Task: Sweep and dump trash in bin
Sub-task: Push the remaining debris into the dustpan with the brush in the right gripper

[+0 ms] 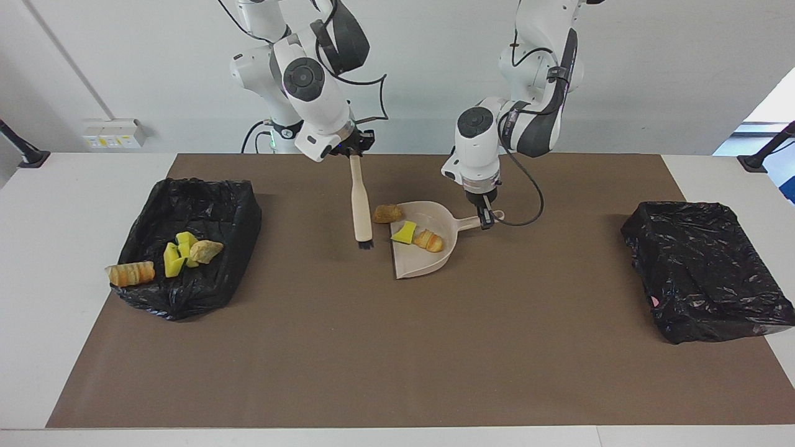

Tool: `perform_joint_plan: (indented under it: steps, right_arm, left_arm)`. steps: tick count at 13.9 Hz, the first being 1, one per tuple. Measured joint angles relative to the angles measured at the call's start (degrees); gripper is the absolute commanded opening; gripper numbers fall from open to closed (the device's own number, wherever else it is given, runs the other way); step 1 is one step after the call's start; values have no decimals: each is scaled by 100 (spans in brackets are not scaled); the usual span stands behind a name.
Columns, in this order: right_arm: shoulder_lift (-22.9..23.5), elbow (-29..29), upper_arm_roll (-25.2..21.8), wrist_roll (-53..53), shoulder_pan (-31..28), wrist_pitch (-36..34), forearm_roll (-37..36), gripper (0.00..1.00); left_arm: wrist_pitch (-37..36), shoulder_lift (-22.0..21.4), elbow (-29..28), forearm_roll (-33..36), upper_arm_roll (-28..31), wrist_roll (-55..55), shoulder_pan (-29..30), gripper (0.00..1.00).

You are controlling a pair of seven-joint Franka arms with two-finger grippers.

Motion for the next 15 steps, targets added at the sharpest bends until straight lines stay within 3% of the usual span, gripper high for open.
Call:
perform_joint_plan:
  steps: [3,6,11,15]
  right_arm:
    - [-360,-979,59,402,52,417,-184,0]
    - [-349,-1640,104,917,422,1211,-124,0]
    - [-23,-1748,143,1077,947,2145,1118,0]
    - [72,-1480,145,1042,1082,2241,1916,0]
  left_arm:
    - [3,3,-3,0,11,0,1,0]
    - [3,4,-4,0,12,0,1,0]
    - [4,4,-4,0,11,0,1,0]
    - [29,4,-5,0,14,112,2,0]
